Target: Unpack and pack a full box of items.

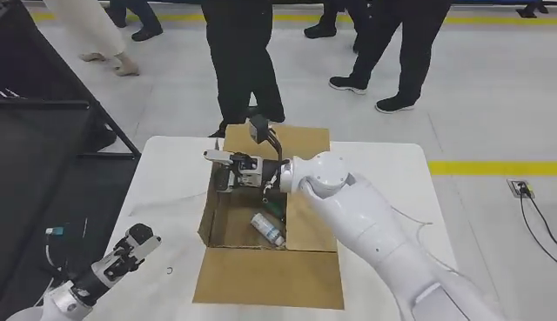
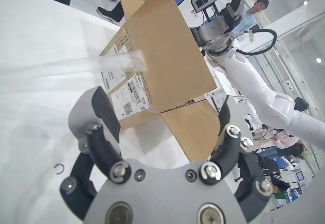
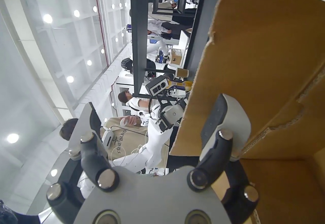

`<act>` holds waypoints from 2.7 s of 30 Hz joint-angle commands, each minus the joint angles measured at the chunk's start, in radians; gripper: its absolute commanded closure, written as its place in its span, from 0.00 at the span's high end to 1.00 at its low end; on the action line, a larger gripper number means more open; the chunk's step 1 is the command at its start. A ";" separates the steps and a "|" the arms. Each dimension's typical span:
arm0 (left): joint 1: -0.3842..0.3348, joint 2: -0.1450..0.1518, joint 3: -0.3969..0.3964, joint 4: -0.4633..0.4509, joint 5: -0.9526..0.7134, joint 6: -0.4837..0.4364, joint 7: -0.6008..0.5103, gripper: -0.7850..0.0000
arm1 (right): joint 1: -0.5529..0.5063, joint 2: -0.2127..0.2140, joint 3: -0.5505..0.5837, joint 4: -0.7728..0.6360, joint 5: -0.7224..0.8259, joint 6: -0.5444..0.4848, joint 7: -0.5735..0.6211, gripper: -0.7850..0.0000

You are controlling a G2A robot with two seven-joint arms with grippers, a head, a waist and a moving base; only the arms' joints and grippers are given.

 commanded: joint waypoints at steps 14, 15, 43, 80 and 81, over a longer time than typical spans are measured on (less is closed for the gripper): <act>-0.015 -0.002 0.000 -0.042 0.034 0.068 0.042 1.00 | -0.069 -0.020 -0.001 -0.061 -0.016 -0.018 -0.137 1.00; -0.014 -0.001 -0.003 -0.046 0.040 0.076 0.043 1.00 | -0.068 -0.029 -0.012 -0.057 -0.019 -0.020 -0.149 1.00; -0.075 -0.006 0.088 -0.031 0.245 0.342 0.071 1.00 | 0.014 -0.159 -0.022 0.213 -0.005 -0.299 -0.051 1.00; -0.202 -0.012 0.217 0.174 0.362 0.433 0.052 1.00 | -0.402 0.085 0.387 -0.447 -0.282 -0.215 -0.205 1.00; -0.198 -0.012 0.212 0.167 0.360 0.431 0.054 1.00 | -0.404 0.086 0.388 -0.451 -0.284 -0.211 -0.205 1.00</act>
